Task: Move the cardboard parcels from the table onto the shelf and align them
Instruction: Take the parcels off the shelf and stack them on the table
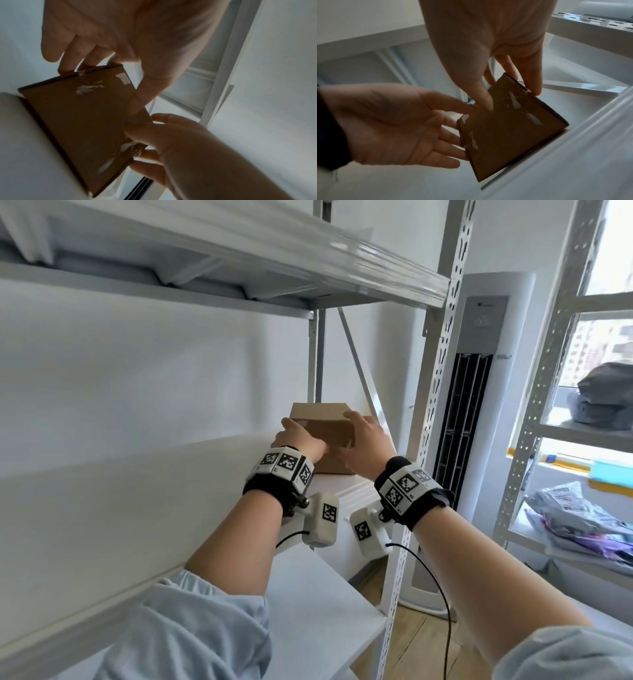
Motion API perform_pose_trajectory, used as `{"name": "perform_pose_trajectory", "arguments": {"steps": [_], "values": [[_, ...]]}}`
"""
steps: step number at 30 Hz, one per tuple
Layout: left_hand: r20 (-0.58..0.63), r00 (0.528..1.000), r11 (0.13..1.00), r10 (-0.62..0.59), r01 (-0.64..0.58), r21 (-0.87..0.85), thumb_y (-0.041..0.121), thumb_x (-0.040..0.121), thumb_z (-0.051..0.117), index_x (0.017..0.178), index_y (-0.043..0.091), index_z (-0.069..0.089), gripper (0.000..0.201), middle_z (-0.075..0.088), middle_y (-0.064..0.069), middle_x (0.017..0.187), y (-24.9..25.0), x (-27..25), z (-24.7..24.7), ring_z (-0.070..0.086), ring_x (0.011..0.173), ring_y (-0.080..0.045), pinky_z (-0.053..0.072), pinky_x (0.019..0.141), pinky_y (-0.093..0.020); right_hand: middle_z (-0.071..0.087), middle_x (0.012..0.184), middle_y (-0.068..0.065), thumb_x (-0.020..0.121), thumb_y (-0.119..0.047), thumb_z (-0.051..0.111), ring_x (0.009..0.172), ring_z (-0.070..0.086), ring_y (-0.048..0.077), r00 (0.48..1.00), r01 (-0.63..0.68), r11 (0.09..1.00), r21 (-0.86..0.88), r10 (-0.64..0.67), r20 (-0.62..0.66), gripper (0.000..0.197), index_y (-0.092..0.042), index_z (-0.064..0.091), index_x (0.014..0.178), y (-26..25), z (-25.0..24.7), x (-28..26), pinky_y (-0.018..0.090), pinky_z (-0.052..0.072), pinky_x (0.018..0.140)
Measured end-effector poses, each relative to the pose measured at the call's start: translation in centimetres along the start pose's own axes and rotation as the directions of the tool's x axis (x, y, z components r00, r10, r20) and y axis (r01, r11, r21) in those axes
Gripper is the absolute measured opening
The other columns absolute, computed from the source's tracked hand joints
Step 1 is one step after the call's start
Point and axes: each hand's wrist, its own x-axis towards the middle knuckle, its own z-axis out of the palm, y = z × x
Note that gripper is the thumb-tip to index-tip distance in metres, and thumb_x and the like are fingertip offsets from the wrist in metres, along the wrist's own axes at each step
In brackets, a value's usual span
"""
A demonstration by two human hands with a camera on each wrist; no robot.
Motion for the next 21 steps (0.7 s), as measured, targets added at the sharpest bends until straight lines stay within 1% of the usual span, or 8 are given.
{"name": "perform_pose_trajectory", "arguments": {"steps": [2,4,6,8,10,15,18,21], "values": [[0.001,1.000,1.000,0.006,-0.006,-0.011,0.031,0.086,0.071,0.138,0.010,0.028,0.071,0.052,-0.013,0.137,0.4,-0.4,-0.4,0.054,0.123,-0.032,0.043,0.094,-0.035,0.051,0.133,0.013,0.085,-0.024,0.068,0.114,0.056,0.031,1.000,-0.010,1.000,0.004,0.011,-0.025,0.065,-0.016,0.043,0.145,-0.1,-0.1,-0.4,0.031,0.045,0.087],[-0.031,0.999,1.000,0.026,-0.027,-0.004,0.030,0.087,0.069,0.136,0.009,0.030,0.066,0.052,-0.013,0.137,0.8,-1.1,-0.9,0.054,0.124,-0.032,0.043,0.094,-0.036,0.054,0.129,0.011,0.083,-0.023,0.068,0.112,0.056,0.030,0.995,-0.008,1.000,0.018,0.010,-0.098,0.063,-0.018,0.047,0.142,-0.5,-0.6,-1.1,0.027,0.040,0.084],[-0.083,0.995,0.998,0.059,-0.057,0.024,0.029,0.089,0.067,0.135,0.008,0.032,0.063,0.053,-0.015,0.136,1.1,-2.1,-1.4,0.054,0.124,-0.034,0.043,0.093,-0.036,0.053,0.130,0.008,0.080,-0.022,0.069,0.113,0.055,0.028,0.989,0.002,0.999,0.039,0.004,-0.151,0.064,-0.021,0.048,0.141,-1.1,-1.3,-2.1,0.029,0.043,0.088],[-0.129,0.988,0.995,0.089,-0.083,0.050,0.028,0.090,0.065,0.135,0.006,0.032,0.060,0.053,-0.016,0.135,1.3,-3.5,-1.9,0.054,0.124,-0.035,0.042,0.089,-0.035,0.050,0.133,0.008,0.078,-0.019,0.070,0.115,0.053,0.027,0.987,0.005,0.998,0.065,0.005,-0.163,0.066,-0.022,0.047,0.140,-1.9,-2.1,-3.6,0.033,0.045,0.092],[-0.157,0.982,0.994,0.106,-0.100,0.048,0.026,0.091,0.064,0.134,0.007,0.033,0.057,0.054,-0.016,0.134,1.2,-5.2,-2.4,0.055,0.123,-0.035,0.042,0.088,-0.034,0.047,0.132,0.008,0.076,-0.016,0.070,0.115,0.052,0.029,0.983,0.006,0.996,0.086,0.011,-0.186,0.068,-0.023,0.047,0.140,-2.7,-2.7,-5.3,0.036,0.047,0.093],[-0.216,0.967,0.989,0.132,-0.143,-0.035,0.021,0.090,0.061,0.134,0.009,0.032,0.054,0.054,-0.015,0.131,-0.2,-10.8,-3.8,0.055,0.119,-0.038,0.044,0.095,-0.039,0.044,0.133,0.009,0.069,-0.009,0.070,0.115,0.052,0.032,0.963,0.040,0.990,0.132,-0.003,-0.270,0.074,-0.023,0.047,0.138,-4.7,-3.4,-10.2,0.041,0.049,0.096],[-0.301,0.937,0.978,0.178,-0.203,-0.052,0.018,0.089,0.061,0.132,0.010,0.035,0.051,0.054,-0.012,0.128,-1.8,-14.9,-4.8,0.057,0.115,-0.038,0.043,0.096,-0.041,0.034,0.141,0.011,0.069,-0.002,0.067,0.122,0.045,0.035,0.956,0.077,0.990,0.115,-0.041,-0.292,0.078,-0.024,0.044,0.140,-6.3,-3.1,-13.8,0.041,0.047,0.098],[-0.372,0.897,0.964,0.238,-0.264,-0.019,0.016,0.088,0.063,0.128,0.010,0.037,0.048,0.054,-0.009,0.127,-3.8,-18.6,-5.8,0.058,0.112,-0.035,0.044,0.094,-0.041,0.024,0.148,0.015,0.071,0.000,0.069,0.130,0.035,0.038,0.948,0.118,0.992,0.044,-0.100,-0.302,0.083,-0.022,0.038,0.144,-8.2,-2.5,-17.4,0.042,0.046,0.098]]}}
